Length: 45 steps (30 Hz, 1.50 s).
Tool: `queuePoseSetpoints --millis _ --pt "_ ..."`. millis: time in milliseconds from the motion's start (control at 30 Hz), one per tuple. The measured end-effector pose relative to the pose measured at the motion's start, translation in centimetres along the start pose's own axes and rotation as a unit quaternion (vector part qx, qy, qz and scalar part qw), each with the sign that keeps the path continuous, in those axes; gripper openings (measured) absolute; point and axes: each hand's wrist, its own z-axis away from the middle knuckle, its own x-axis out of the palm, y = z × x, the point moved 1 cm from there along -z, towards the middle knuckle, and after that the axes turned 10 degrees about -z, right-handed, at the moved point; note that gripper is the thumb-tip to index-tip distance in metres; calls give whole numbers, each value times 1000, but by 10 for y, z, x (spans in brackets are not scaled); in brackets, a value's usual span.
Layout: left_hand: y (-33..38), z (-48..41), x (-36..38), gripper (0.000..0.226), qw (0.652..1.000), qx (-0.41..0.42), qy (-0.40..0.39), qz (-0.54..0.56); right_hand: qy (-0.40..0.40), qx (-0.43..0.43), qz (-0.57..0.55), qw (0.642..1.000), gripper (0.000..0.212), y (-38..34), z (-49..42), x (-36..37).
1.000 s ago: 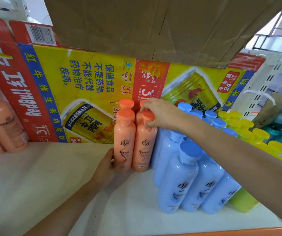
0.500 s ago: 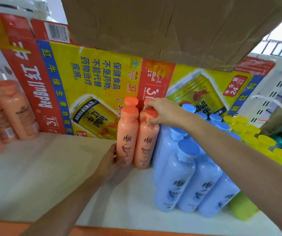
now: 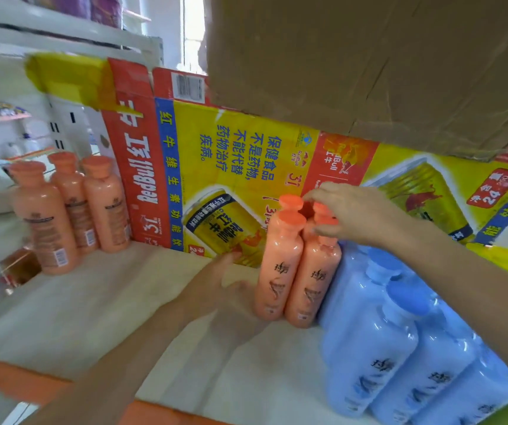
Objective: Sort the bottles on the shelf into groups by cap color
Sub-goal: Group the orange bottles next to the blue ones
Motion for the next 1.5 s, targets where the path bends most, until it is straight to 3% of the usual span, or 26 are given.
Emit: queuePoseSetpoints --millis 333,433,567,767,867,1133,1300,1500 --pt "-29 23 -181 56 965 31 161 -207 32 -69 -140 987 65 -87 -74 -10" --pt "-49 30 -221 40 958 13 194 -212 29 -88 -175 980 63 -123 -106 -2" --pt "-80 31 -256 43 931 -22 202 -302 19 -106 -198 974 68 -169 -150 15" --pt "-111 30 -277 53 916 -43 213 -337 17 -134 -223 965 72 -222 -212 42" --pt "-128 28 -282 57 907 -82 177 -374 36 -146 -242 959 74 -237 -236 53" --pt "-143 25 -286 46 904 -89 203 -365 68 -145 -169 973 63 -257 -273 70" --pt "-142 21 -290 35 915 -81 237 -316 83 -124 -248 957 51 -261 -273 65" --pt "-132 26 -288 32 944 -75 269 -177 87 -99 -302 944 47 -267 -257 61"
